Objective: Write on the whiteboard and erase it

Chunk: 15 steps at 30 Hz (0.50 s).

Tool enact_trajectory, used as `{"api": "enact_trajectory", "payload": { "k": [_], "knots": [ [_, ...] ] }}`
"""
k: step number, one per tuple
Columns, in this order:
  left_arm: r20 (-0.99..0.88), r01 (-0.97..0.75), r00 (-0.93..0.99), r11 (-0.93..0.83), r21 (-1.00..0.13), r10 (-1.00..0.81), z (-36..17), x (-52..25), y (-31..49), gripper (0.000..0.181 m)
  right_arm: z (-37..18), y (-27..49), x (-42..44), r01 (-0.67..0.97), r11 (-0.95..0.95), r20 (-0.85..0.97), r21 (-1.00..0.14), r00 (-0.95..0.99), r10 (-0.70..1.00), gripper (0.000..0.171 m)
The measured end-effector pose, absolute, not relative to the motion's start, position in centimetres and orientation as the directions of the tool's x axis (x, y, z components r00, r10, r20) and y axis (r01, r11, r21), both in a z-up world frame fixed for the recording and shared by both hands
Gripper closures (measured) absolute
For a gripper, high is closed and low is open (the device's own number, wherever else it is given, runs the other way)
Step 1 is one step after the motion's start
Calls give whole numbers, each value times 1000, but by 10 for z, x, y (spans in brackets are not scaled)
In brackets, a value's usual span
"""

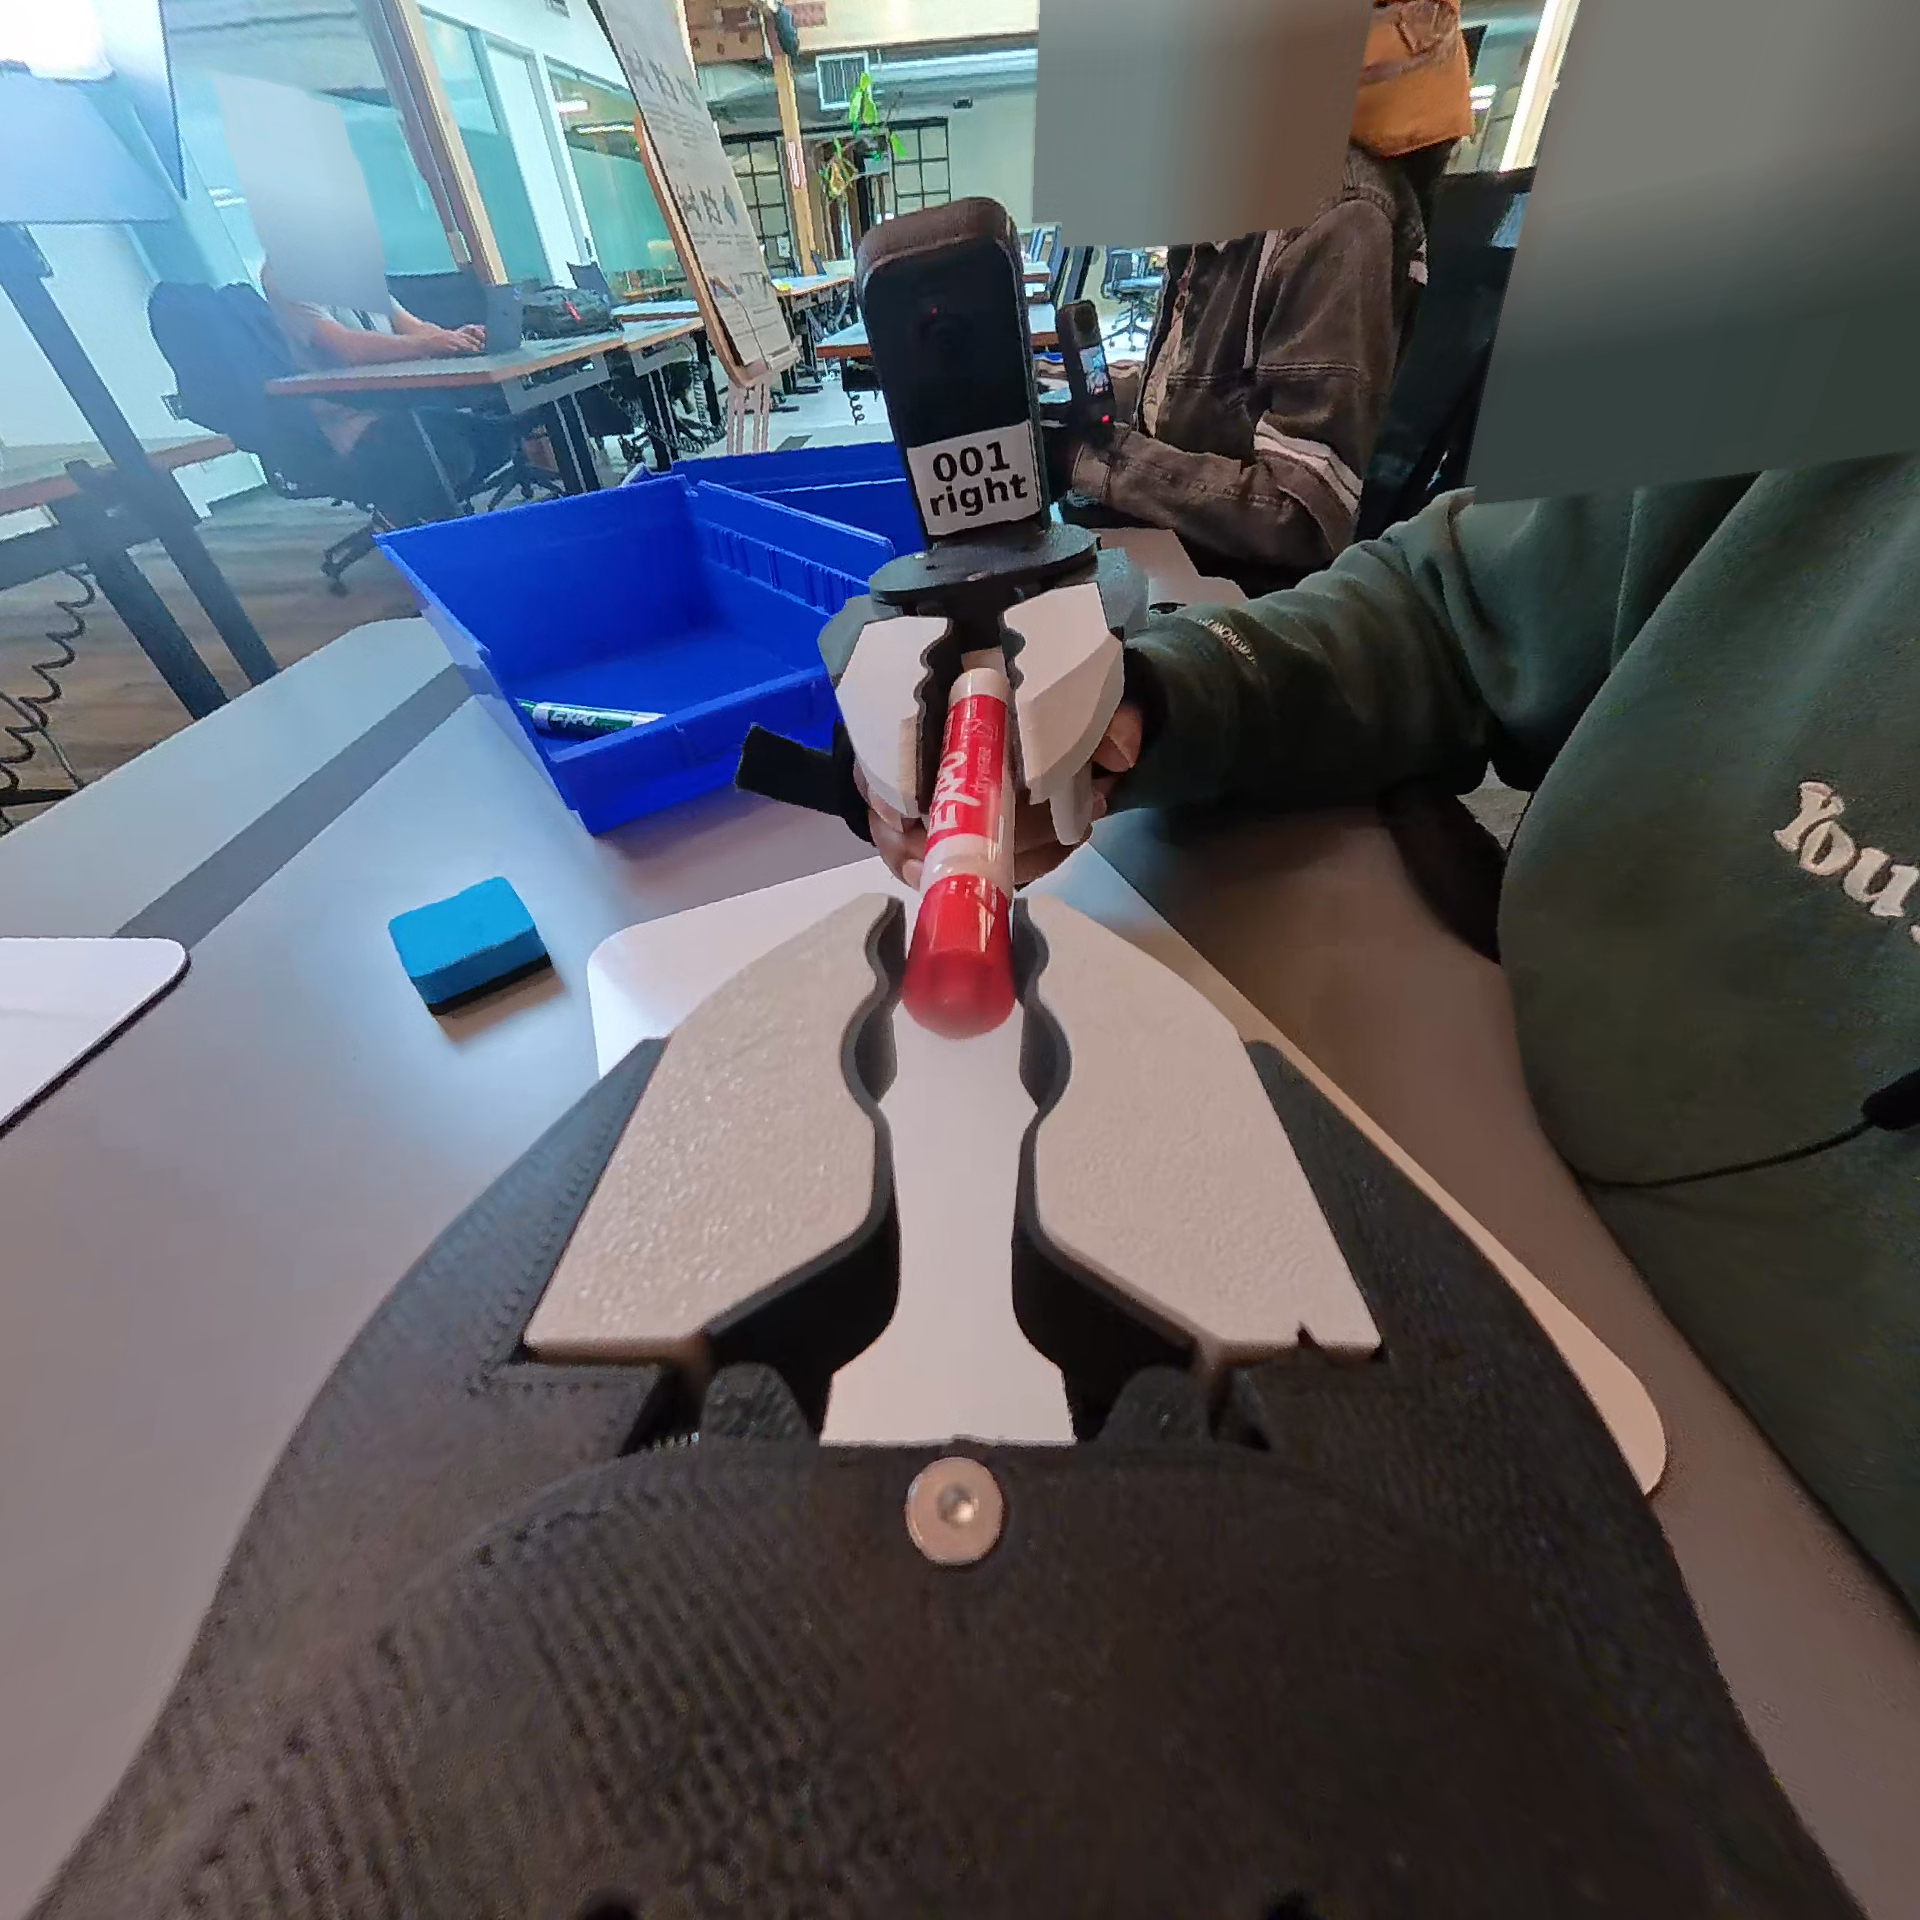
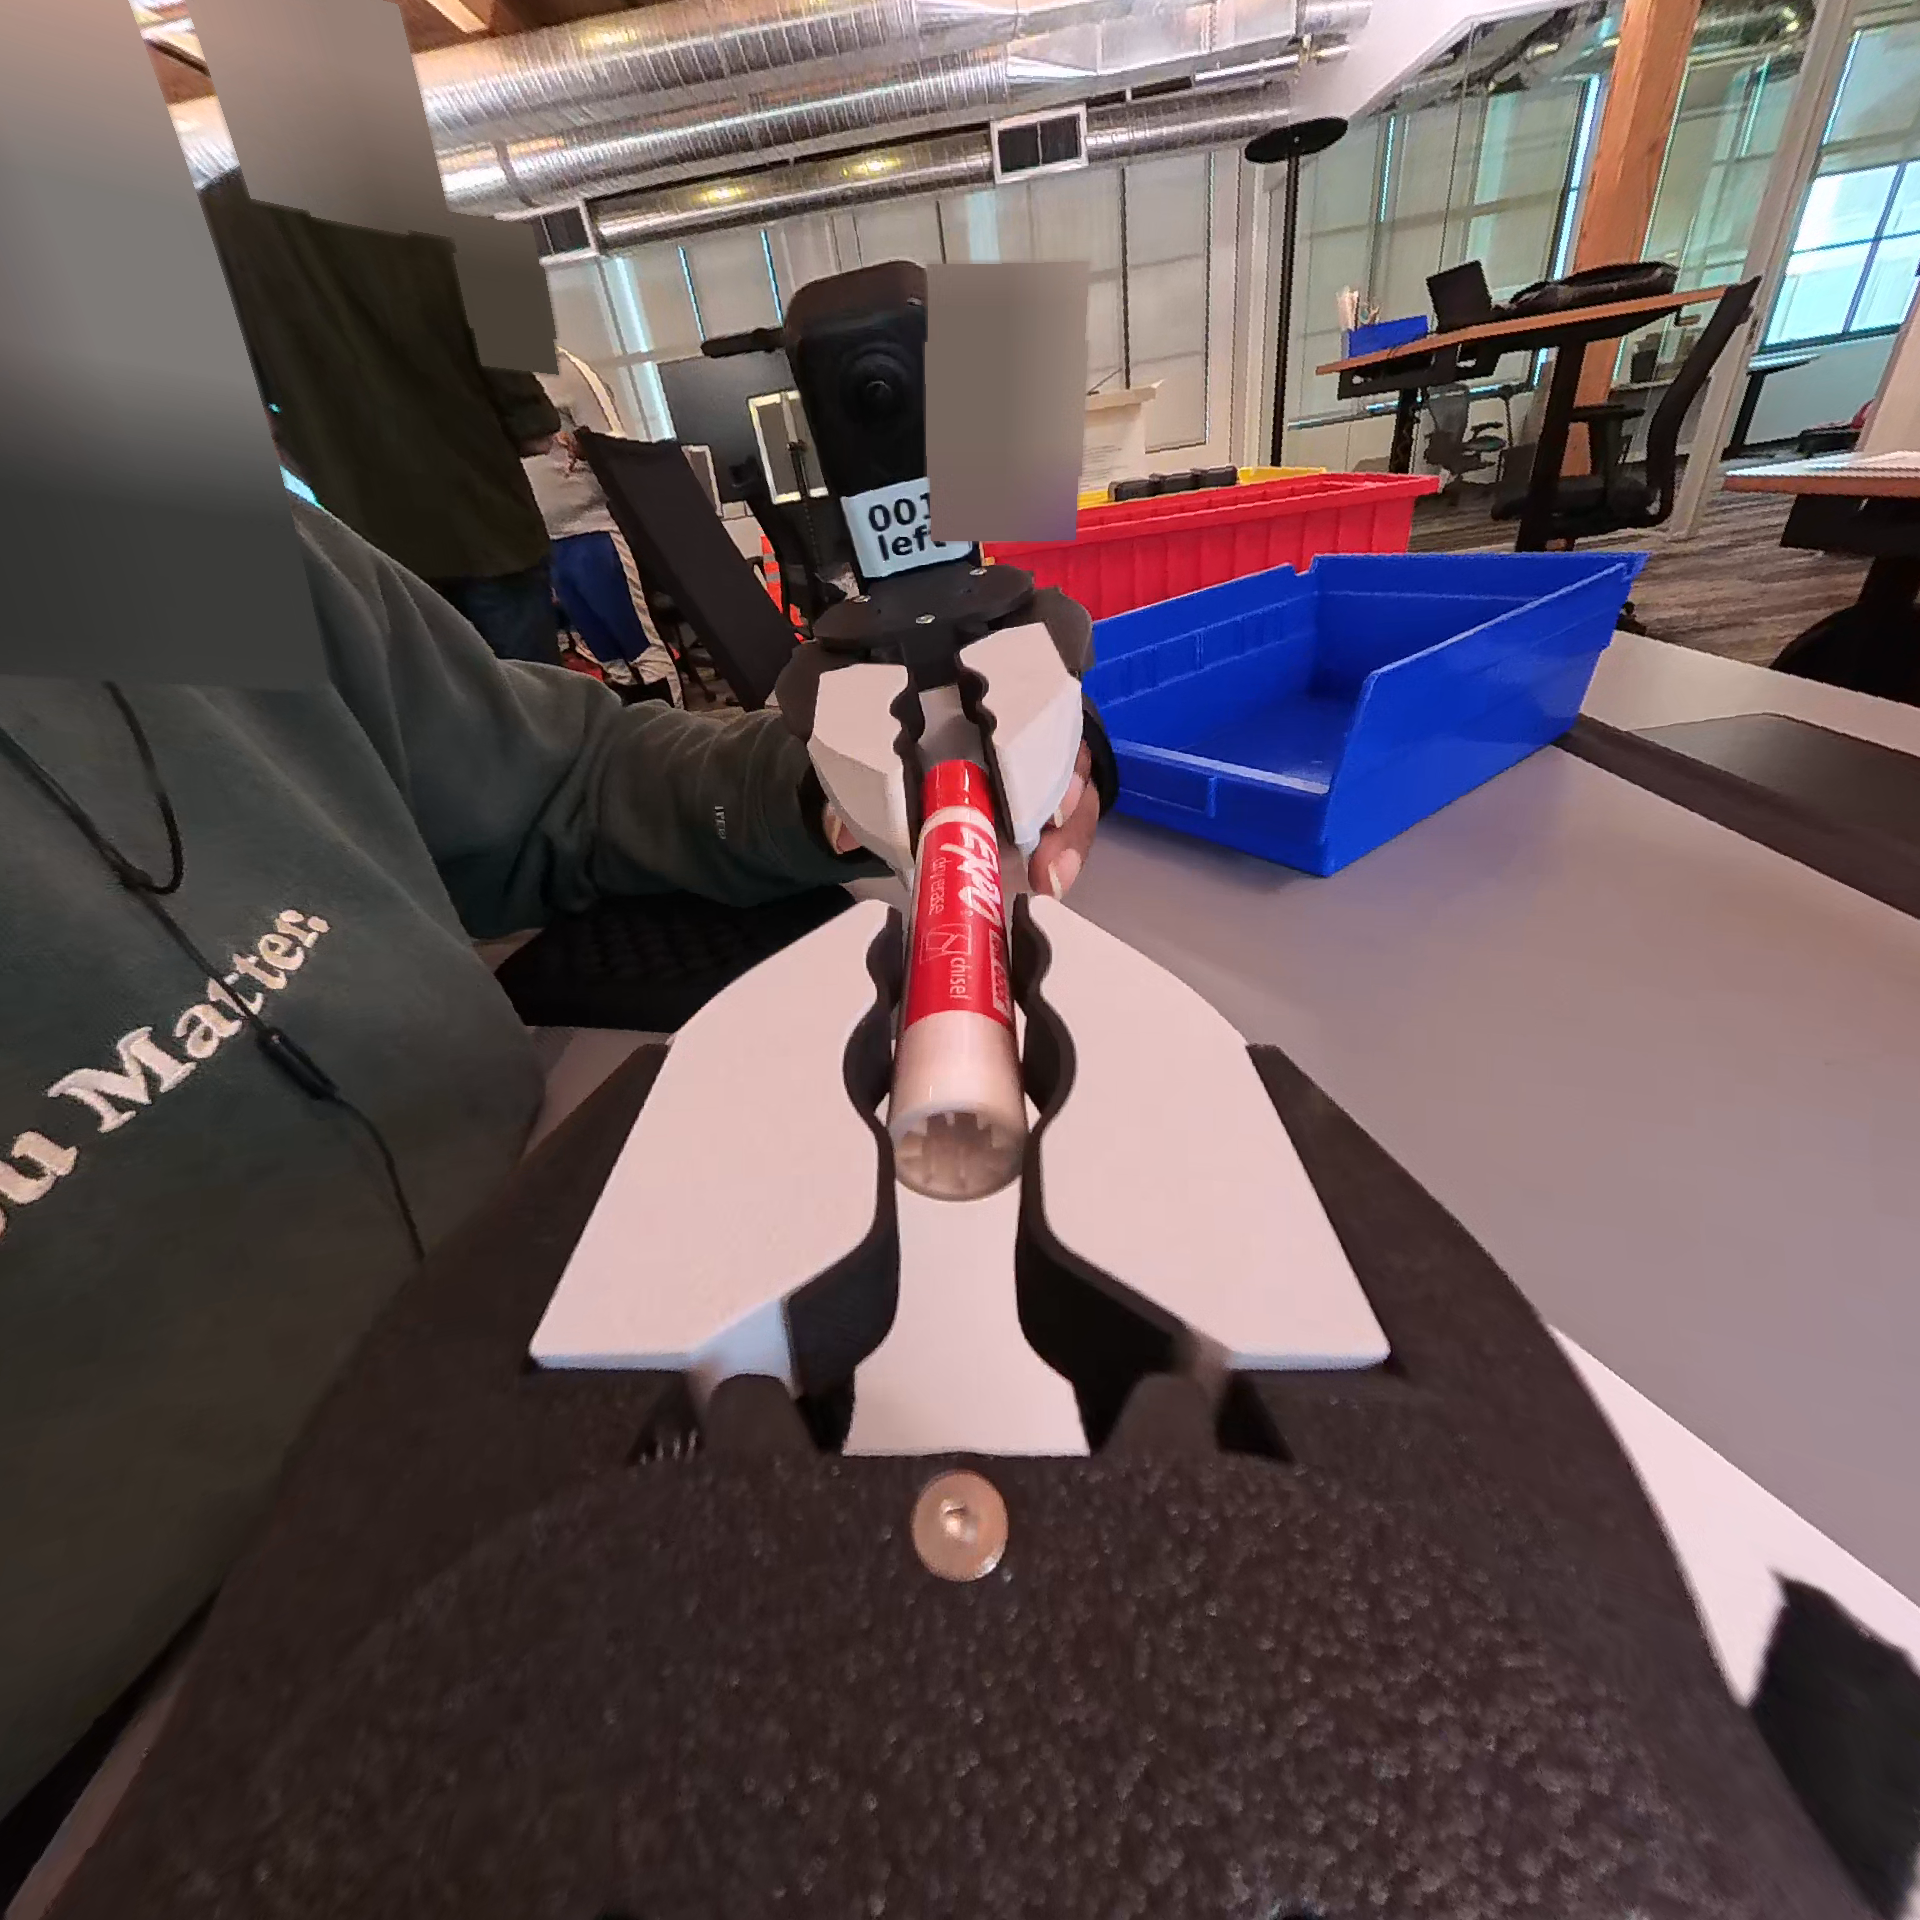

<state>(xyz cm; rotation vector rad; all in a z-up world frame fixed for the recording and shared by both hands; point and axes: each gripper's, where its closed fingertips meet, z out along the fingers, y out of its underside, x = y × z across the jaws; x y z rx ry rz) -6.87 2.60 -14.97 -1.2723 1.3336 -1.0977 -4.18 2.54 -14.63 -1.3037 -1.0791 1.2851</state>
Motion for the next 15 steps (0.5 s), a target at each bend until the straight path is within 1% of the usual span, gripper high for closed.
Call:
{"api": "enact_trajectory", "payload": {
  "k": [2,3,6,9,15],
  "knots": [
    [-23,-113,-8,23,-993,-1000,-146,-70,26,161,-146,26,-42,-36,-119,-121,-992,57,991,151],
    [9,-100,-15,-7,-995,-1000,-145,-72,28,161,-146,26,-42,-30,-104,-105,-994,69,992,148],
    [122,-33,-36,-121,-992,-992,-137,-79,34,161,-148,31,-39,49,-14,-7,-999,128,992,129],
    [197,-27,-72,-196,-980,-978,-139,-78,33,161,-151,33,-42,114,76,97,-991,188,977,120],
    [286,-77,-121,-278,-957,-951,-152,-63,21,161,-162,24,-56,161,130,158,-978,174,972,119]
  ]
}}
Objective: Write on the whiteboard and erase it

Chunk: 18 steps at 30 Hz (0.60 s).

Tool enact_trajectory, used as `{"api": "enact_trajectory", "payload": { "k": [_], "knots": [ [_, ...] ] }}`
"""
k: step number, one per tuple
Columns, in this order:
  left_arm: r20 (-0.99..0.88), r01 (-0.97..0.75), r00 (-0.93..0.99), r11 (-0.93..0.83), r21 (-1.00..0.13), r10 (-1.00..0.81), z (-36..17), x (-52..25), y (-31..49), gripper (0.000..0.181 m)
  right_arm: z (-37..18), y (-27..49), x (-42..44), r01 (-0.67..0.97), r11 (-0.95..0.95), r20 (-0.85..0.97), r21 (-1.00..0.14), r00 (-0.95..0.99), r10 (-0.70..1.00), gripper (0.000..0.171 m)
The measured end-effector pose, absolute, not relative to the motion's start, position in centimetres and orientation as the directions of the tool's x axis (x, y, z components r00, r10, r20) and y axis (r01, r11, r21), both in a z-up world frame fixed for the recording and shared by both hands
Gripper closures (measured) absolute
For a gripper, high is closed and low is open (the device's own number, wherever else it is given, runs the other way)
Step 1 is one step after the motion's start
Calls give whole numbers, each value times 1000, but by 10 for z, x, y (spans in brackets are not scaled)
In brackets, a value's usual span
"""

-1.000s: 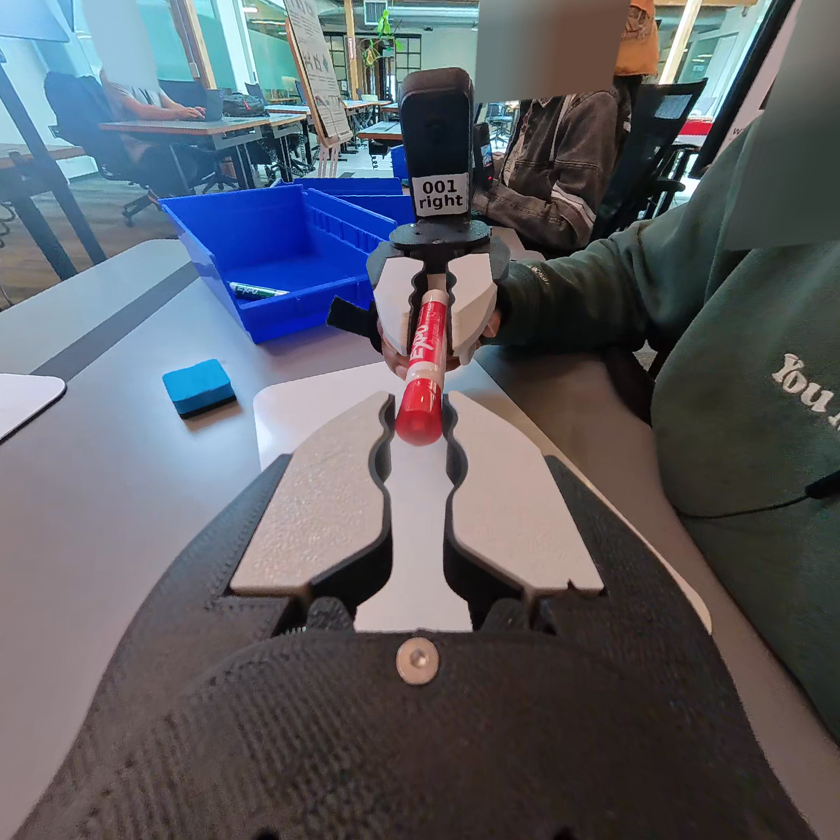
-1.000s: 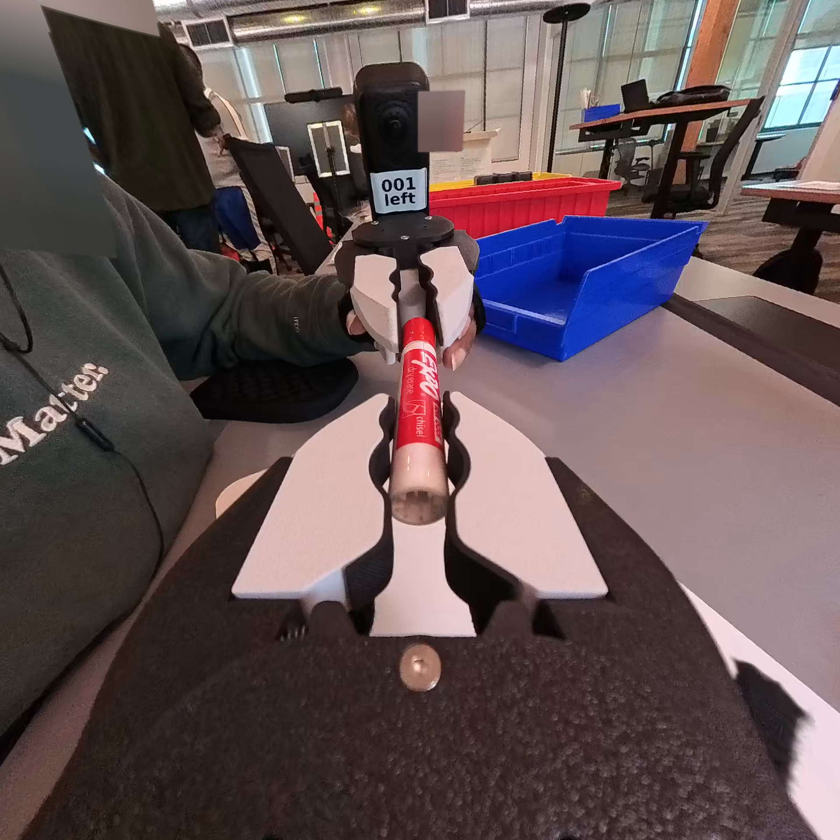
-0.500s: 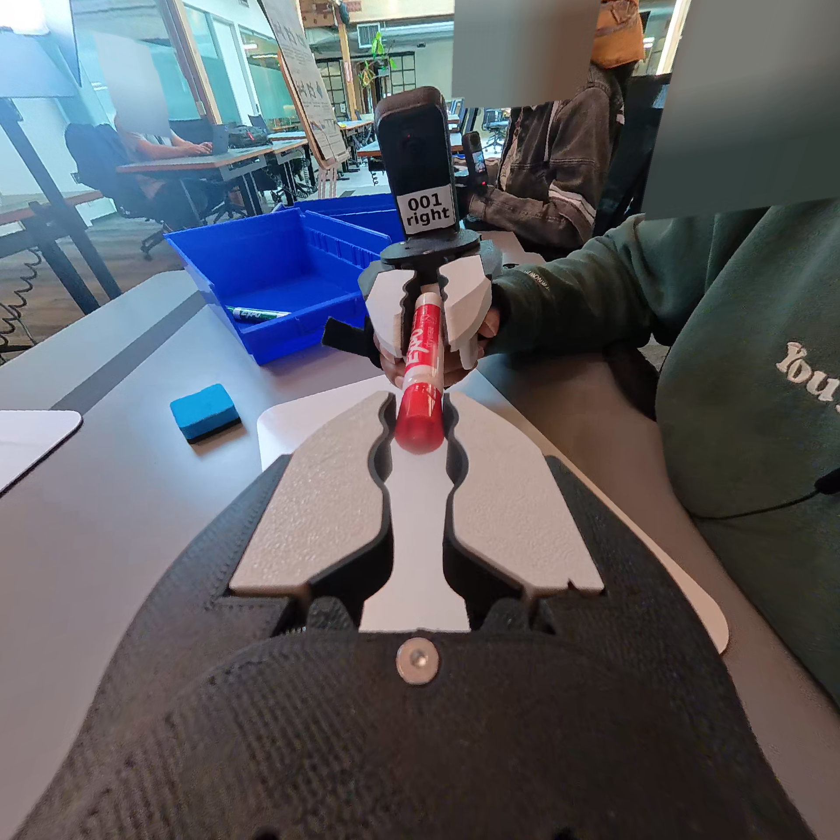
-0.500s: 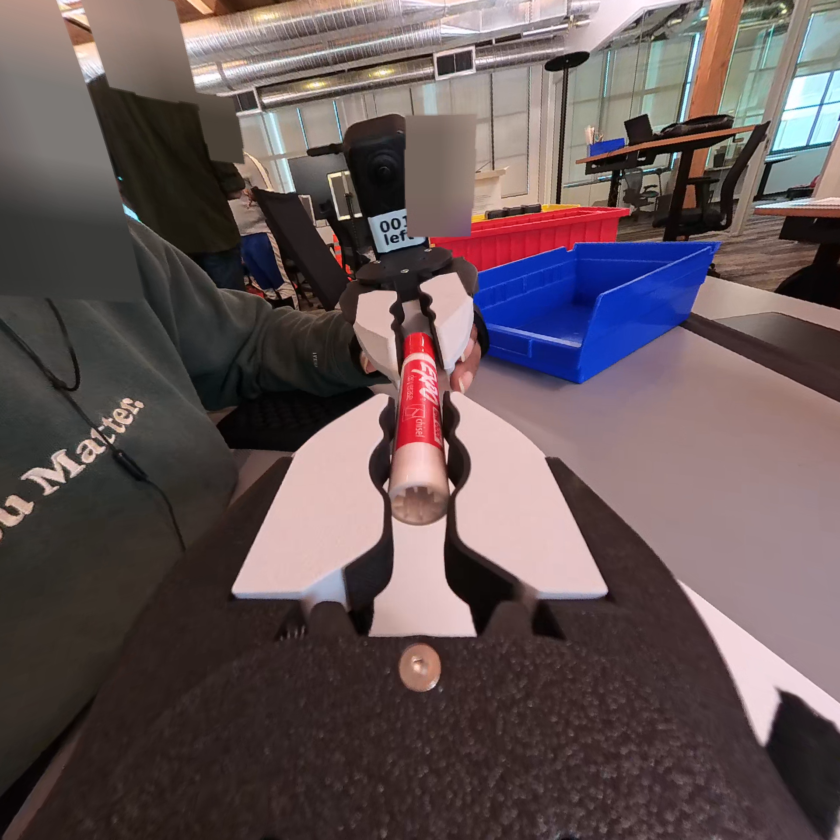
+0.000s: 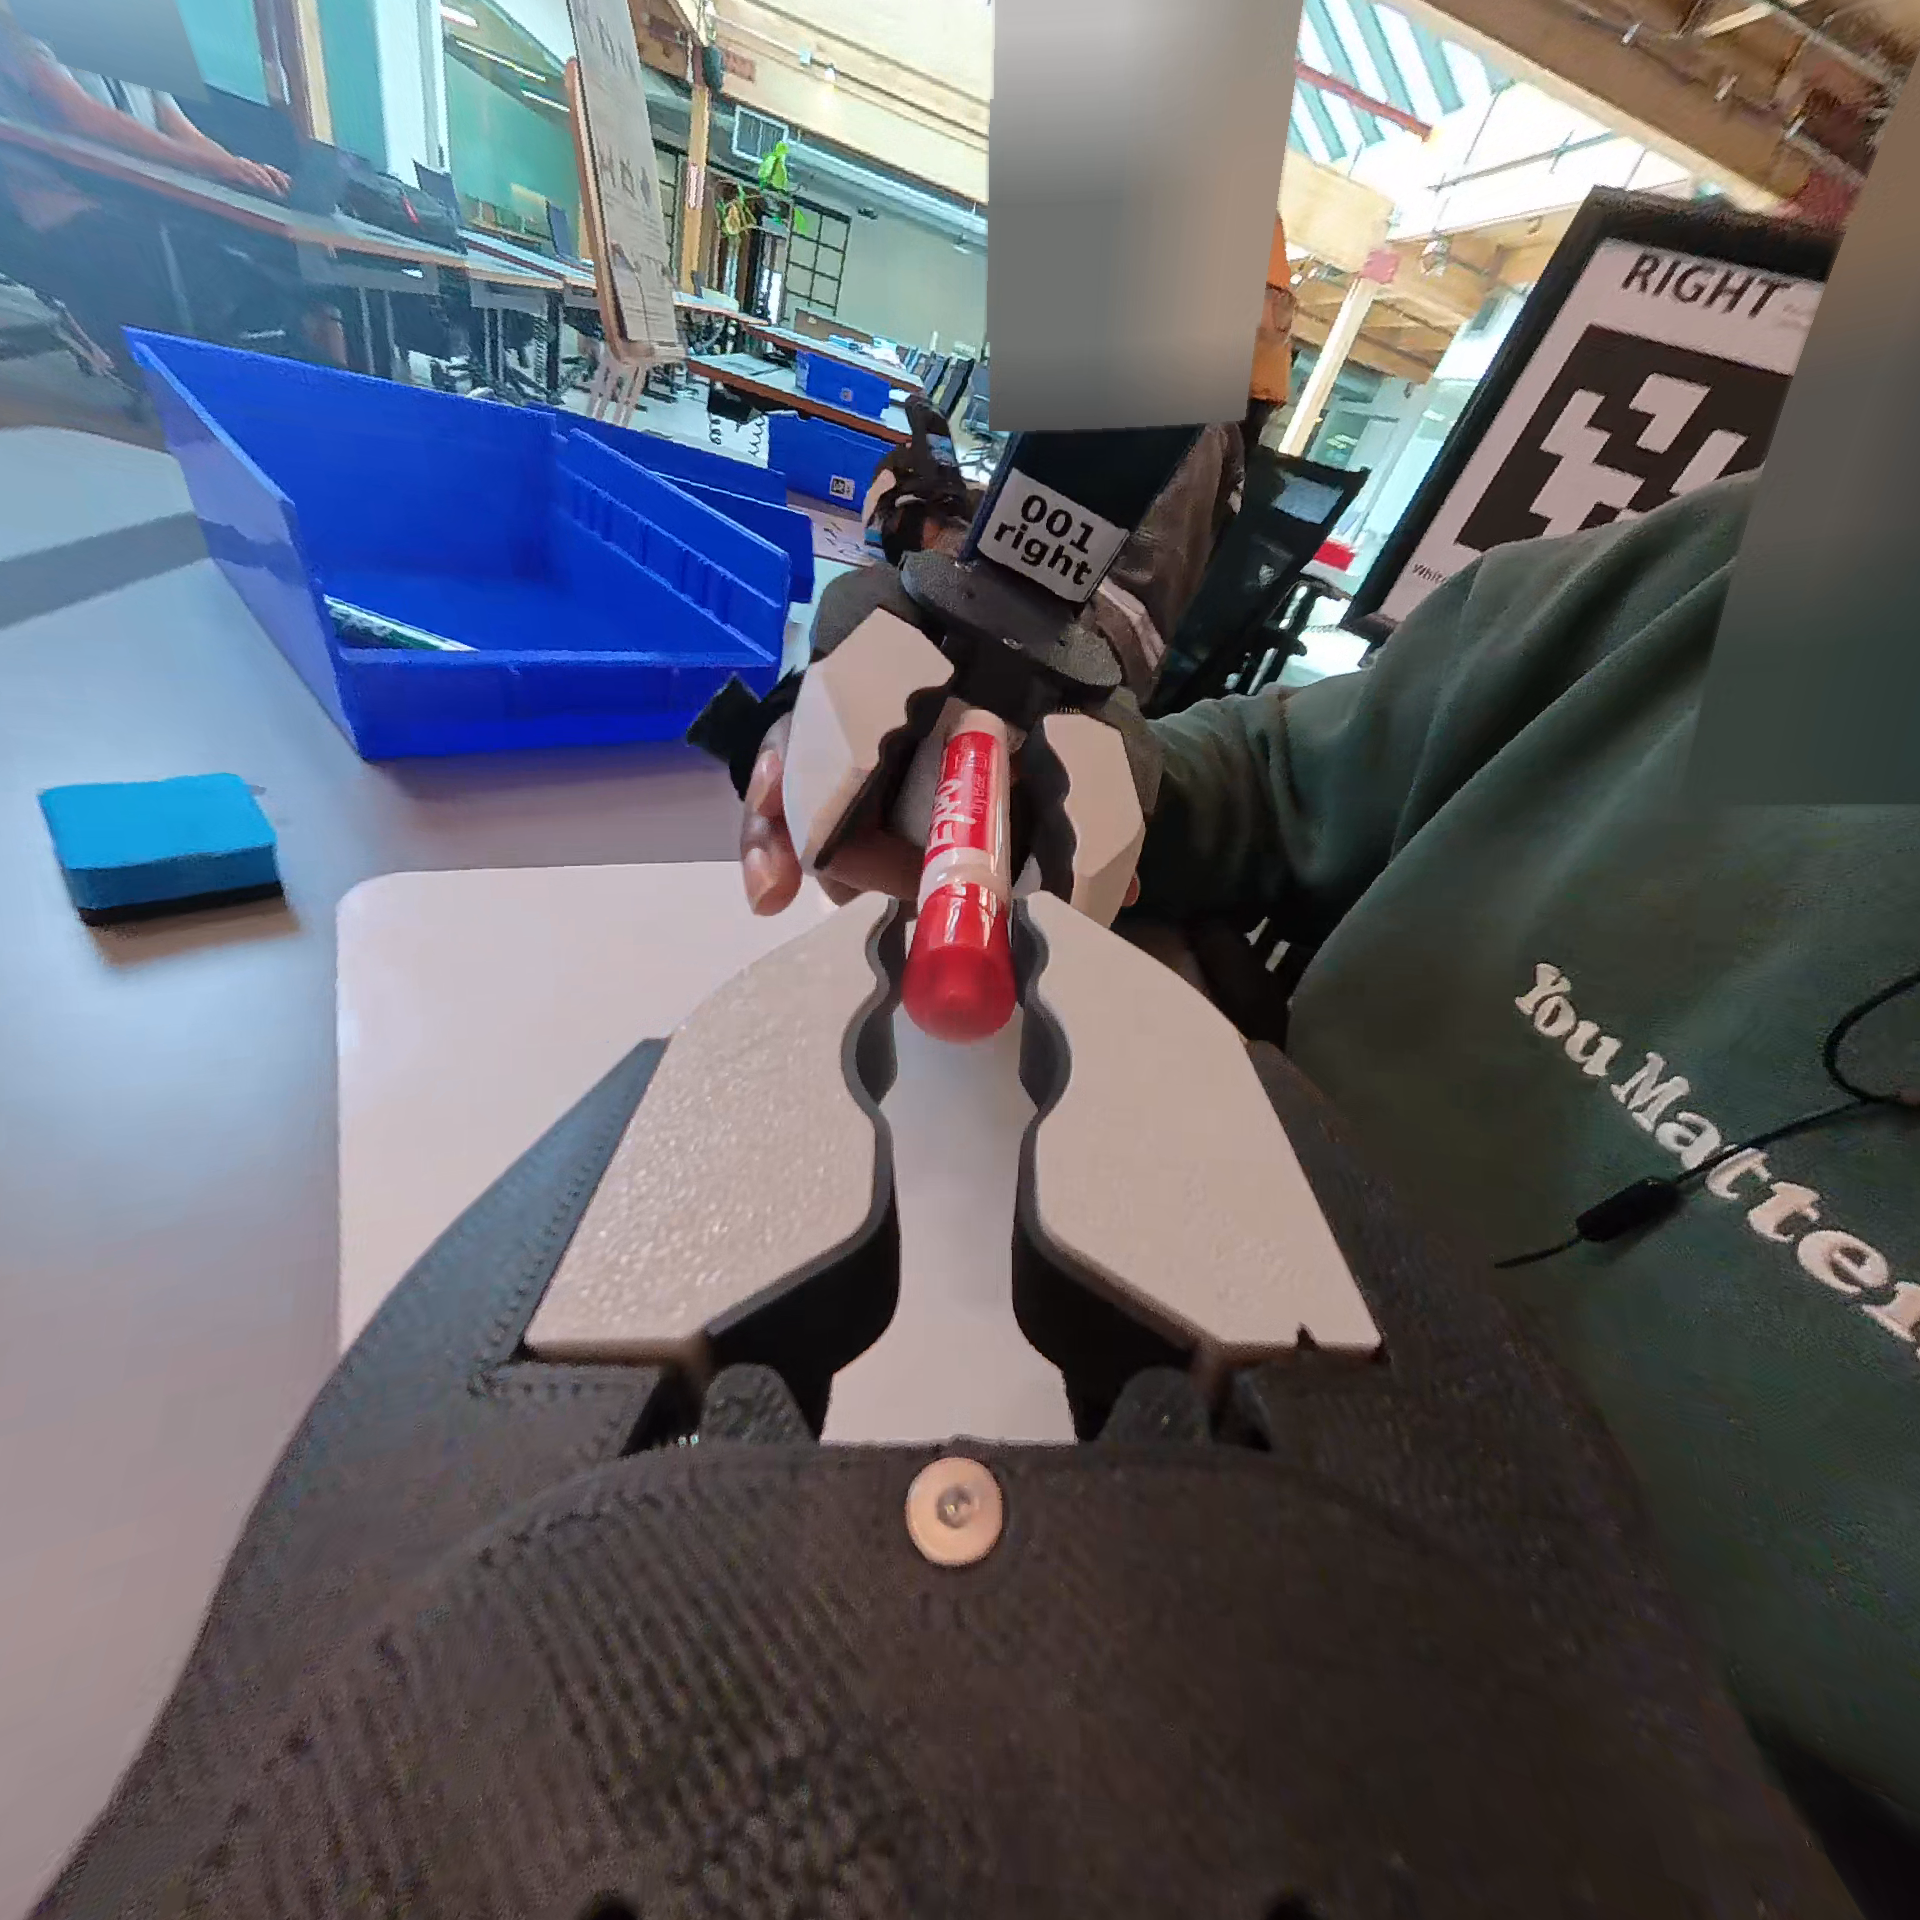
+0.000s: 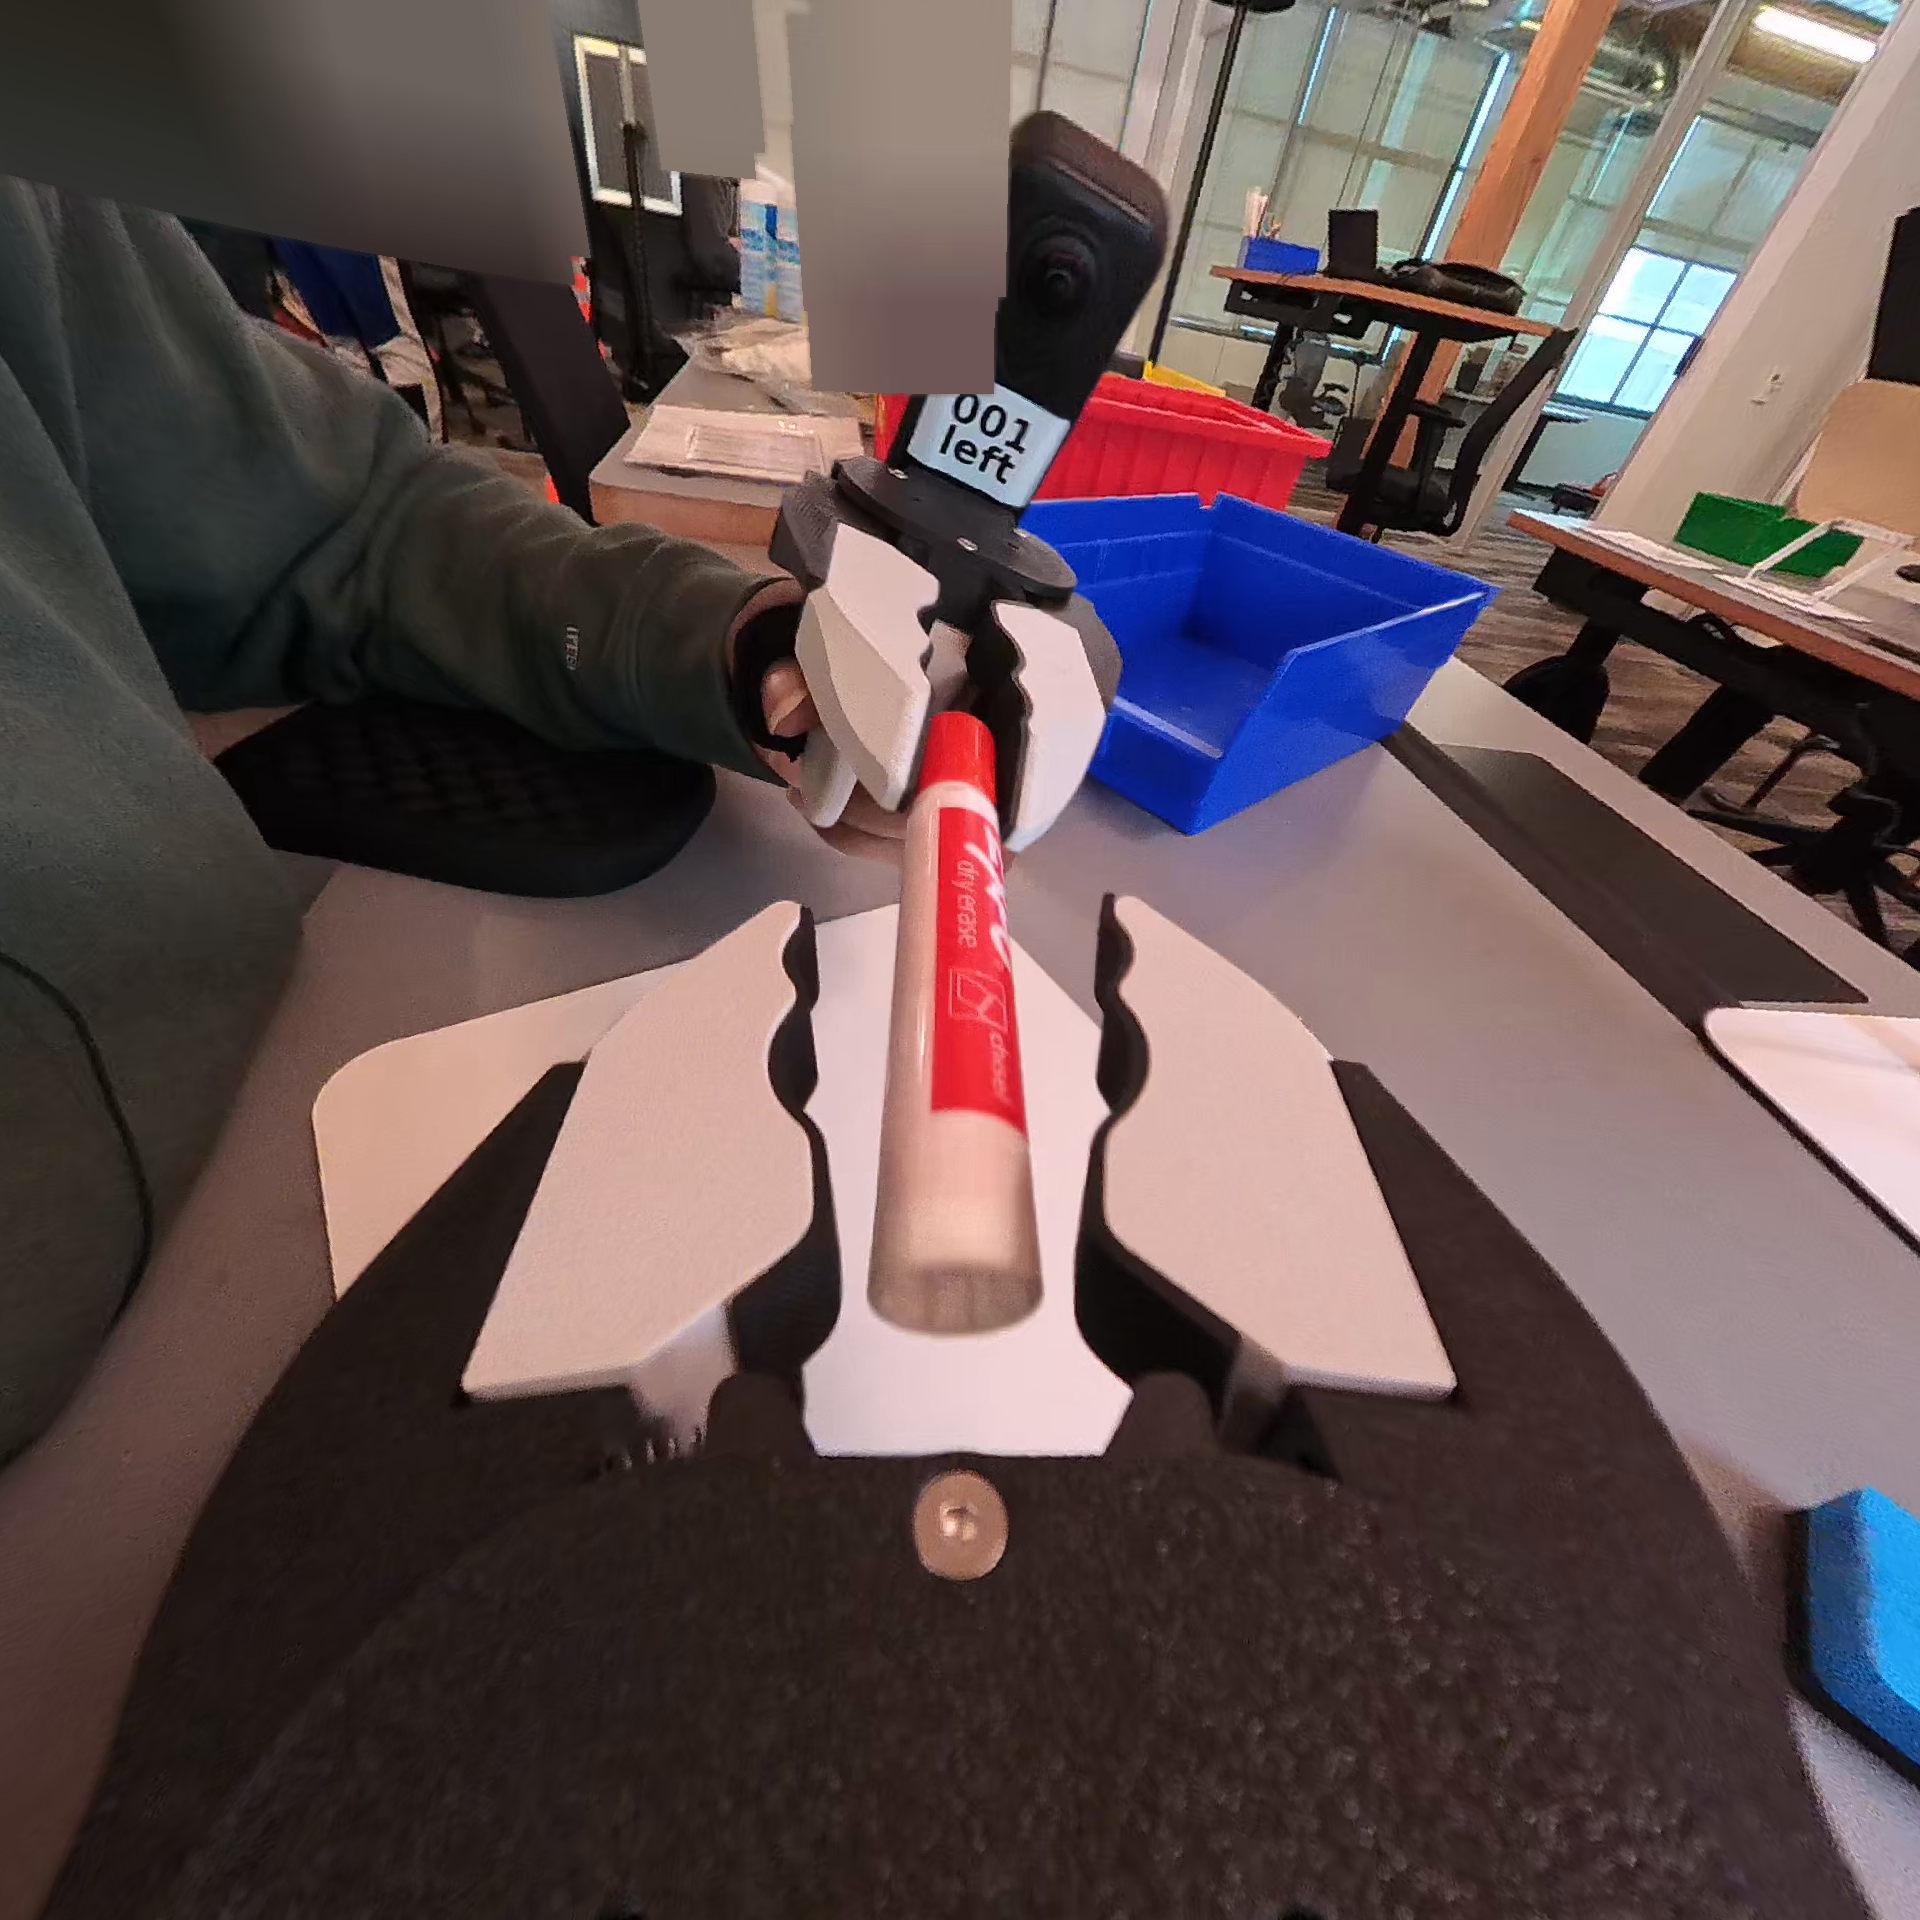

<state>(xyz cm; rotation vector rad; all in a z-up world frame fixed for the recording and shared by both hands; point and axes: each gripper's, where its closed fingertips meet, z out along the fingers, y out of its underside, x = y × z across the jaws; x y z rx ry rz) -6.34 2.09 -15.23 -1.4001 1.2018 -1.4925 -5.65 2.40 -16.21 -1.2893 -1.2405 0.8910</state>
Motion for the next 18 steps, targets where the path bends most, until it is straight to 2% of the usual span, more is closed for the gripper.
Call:
{"api": "enact_trajectory", "payload": {
  "k": [5,18],
  "knots": [
    [358,-52,-165,-354,-934,-919,-152,-55,13,162,-169,18,-66,182,152,182,-972,167,969,124],
    [448,-66,-181,-444,-894,-875,-160,-51,11,162,-160,16,-66,101,158,174,-982,188,967,136]
  ]
}}
